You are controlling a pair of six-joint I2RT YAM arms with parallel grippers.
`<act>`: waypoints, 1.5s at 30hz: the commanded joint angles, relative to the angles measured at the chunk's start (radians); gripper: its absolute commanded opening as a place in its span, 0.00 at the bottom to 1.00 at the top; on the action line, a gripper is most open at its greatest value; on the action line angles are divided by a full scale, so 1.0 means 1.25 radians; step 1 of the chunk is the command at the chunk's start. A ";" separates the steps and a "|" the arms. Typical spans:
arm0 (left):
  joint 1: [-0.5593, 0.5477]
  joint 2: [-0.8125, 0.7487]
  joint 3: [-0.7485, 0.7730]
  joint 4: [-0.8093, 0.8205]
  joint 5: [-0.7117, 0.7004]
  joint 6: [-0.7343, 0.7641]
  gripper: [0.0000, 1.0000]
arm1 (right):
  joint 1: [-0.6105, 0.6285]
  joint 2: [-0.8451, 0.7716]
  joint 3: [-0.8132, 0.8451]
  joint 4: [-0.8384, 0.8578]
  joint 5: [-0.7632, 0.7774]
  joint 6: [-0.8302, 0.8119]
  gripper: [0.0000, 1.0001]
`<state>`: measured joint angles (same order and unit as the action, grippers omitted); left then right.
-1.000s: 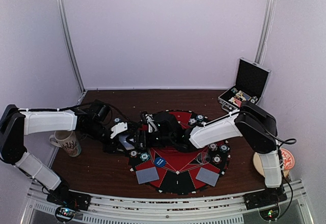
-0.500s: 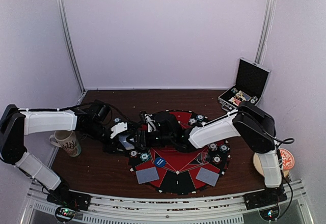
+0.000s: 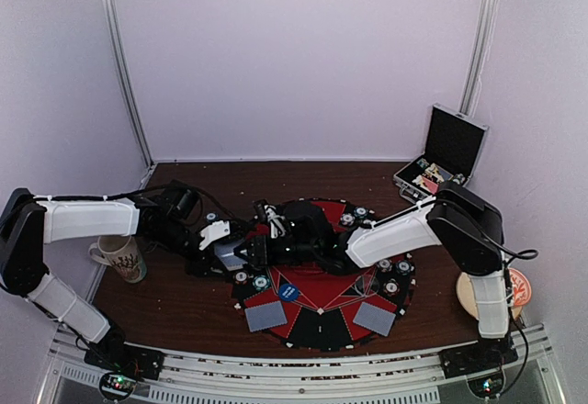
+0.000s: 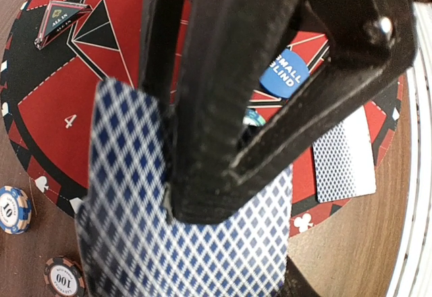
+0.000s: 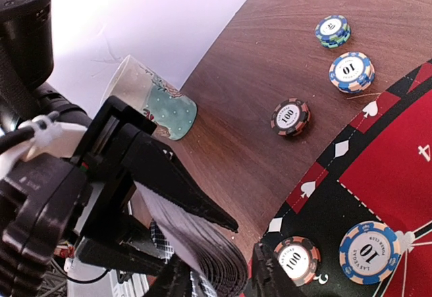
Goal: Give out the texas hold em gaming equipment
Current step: Pick up the poker card from the face-down deck piles.
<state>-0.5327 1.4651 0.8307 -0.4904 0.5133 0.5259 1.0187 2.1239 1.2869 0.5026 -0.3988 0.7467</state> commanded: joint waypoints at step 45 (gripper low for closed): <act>0.060 0.050 0.047 0.046 -0.057 -0.086 0.36 | -0.011 -0.299 -0.353 -0.024 -0.034 0.023 0.00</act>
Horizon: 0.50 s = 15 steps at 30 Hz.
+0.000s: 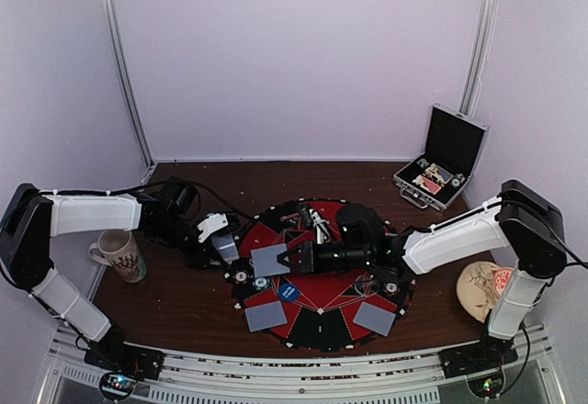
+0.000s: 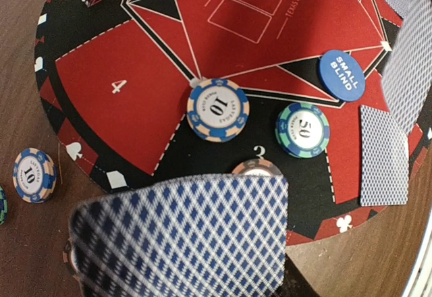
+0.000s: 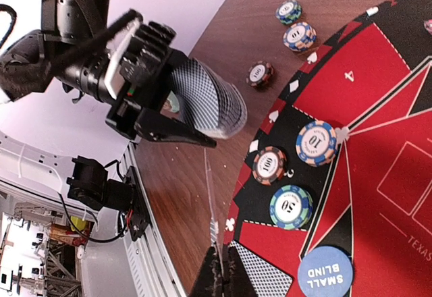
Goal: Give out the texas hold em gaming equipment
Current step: Pick up the poker card from the face-down deck piles, then distribute the poker card in the small blind area.
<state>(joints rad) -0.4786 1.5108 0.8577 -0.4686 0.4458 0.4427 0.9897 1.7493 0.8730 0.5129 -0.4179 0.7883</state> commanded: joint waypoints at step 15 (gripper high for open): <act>0.028 0.019 0.030 0.032 -0.002 -0.028 0.36 | 0.085 0.052 -0.017 -0.064 -0.013 0.010 0.00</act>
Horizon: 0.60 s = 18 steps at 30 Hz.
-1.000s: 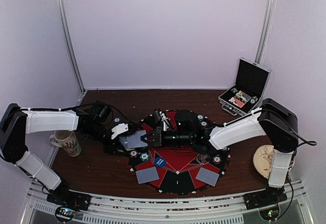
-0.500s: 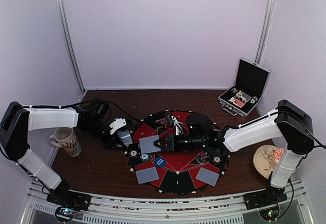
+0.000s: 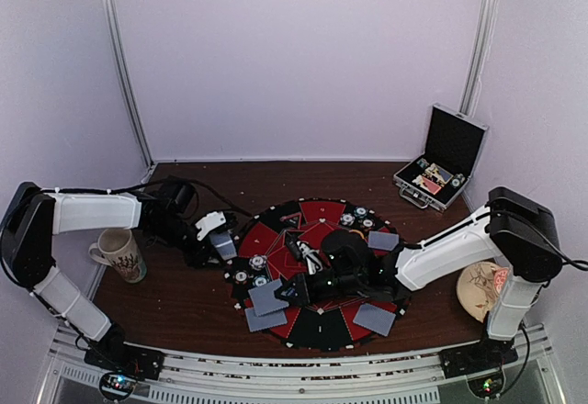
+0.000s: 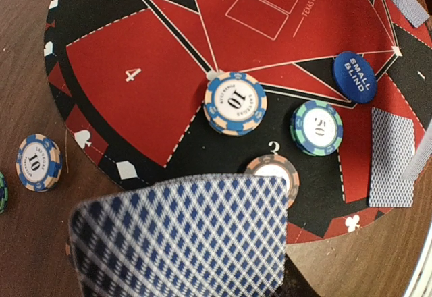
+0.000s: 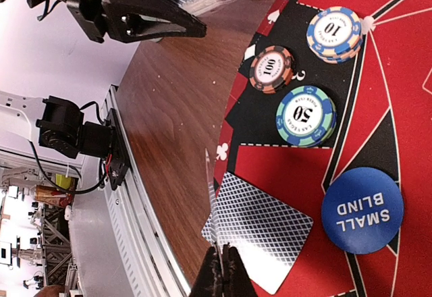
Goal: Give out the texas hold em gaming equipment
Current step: Distribute the poker card in the small blind area.
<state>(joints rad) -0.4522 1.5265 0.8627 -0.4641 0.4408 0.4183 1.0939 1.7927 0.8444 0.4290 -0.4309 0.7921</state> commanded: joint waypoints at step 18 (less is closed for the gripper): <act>0.009 0.011 0.026 0.031 0.001 -0.009 0.35 | 0.028 0.093 0.042 0.039 -0.049 0.044 0.00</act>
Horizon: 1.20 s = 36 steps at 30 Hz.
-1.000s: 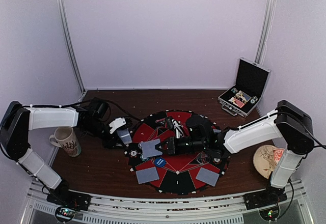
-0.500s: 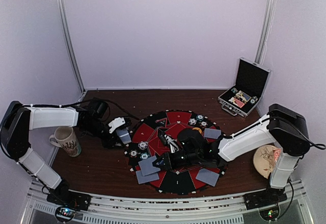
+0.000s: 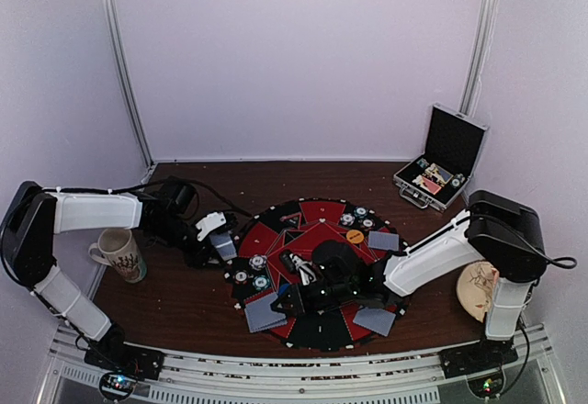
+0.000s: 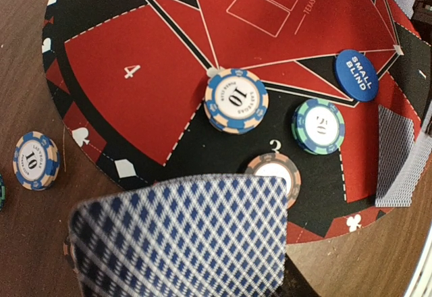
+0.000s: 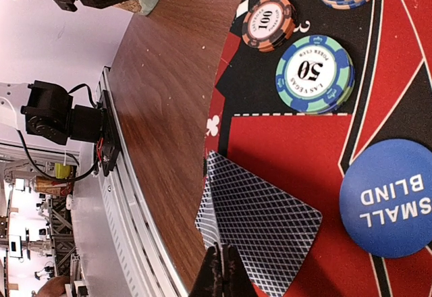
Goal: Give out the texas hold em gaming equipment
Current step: Distribute the poker card in the small blind area.
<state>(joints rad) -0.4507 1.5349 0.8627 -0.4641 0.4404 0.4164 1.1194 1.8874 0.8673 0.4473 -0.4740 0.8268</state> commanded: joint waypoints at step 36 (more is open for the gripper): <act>0.007 0.002 0.026 0.031 0.003 -0.007 0.35 | 0.038 -0.138 0.094 -0.339 0.306 -0.089 0.44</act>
<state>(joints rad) -0.4503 1.5364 0.8631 -0.4637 0.4377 0.4160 1.1606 1.7775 0.9596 0.0692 -0.1886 0.7467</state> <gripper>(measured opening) 0.410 0.401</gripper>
